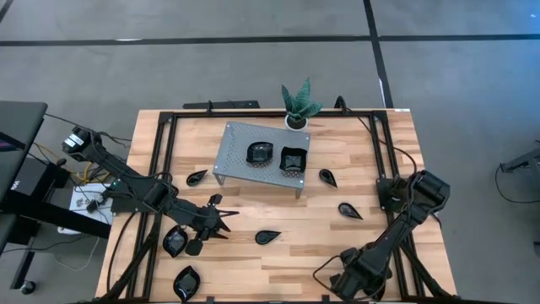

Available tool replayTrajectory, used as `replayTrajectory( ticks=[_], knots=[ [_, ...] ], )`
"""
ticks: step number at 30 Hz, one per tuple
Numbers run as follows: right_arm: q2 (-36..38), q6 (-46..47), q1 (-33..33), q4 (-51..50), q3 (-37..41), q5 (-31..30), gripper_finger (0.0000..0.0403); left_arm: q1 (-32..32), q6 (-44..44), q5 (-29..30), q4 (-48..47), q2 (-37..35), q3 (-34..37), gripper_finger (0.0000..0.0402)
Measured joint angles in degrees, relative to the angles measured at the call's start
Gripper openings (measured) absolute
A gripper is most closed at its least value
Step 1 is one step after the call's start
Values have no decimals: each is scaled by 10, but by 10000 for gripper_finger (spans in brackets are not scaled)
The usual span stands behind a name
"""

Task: Pick & Place Mini shaped plates
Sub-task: Stack the leaf shaped plate on top of the leaf shaped plates on the shelf

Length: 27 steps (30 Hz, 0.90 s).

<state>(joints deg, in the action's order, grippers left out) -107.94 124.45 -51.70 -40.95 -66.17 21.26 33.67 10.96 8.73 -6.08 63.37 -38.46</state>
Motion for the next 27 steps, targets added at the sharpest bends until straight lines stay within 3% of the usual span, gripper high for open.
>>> replayTrajectory(
  ticks=[6, 10, 15, 19, 23, 27],
  knots=[
    [-1, -43, 14, -12, -50, -17, 5, 0, 0, 0, 3, 0, 0, 99],
    [-1, -124, 35, -18, -108, -66, 4, 0, -5, 0, 6, 0, 0, 99],
    [-1, -389, 65, -16, -191, -144, 5, 0, -5, 0, 10, 0, 0, 99],
    [-1, -636, 94, -18, -237, -255, 2, 0, -6, 0, 10, 0, 0, 99],
    [-1, -803, 149, -19, -263, -352, 2, 0, -6, 0, 12, 0, 0, 99],
    [-1, -974, 226, -22, -294, -353, 1, 0, -2, 0, 13, 0, 0, 99]
  ],
)
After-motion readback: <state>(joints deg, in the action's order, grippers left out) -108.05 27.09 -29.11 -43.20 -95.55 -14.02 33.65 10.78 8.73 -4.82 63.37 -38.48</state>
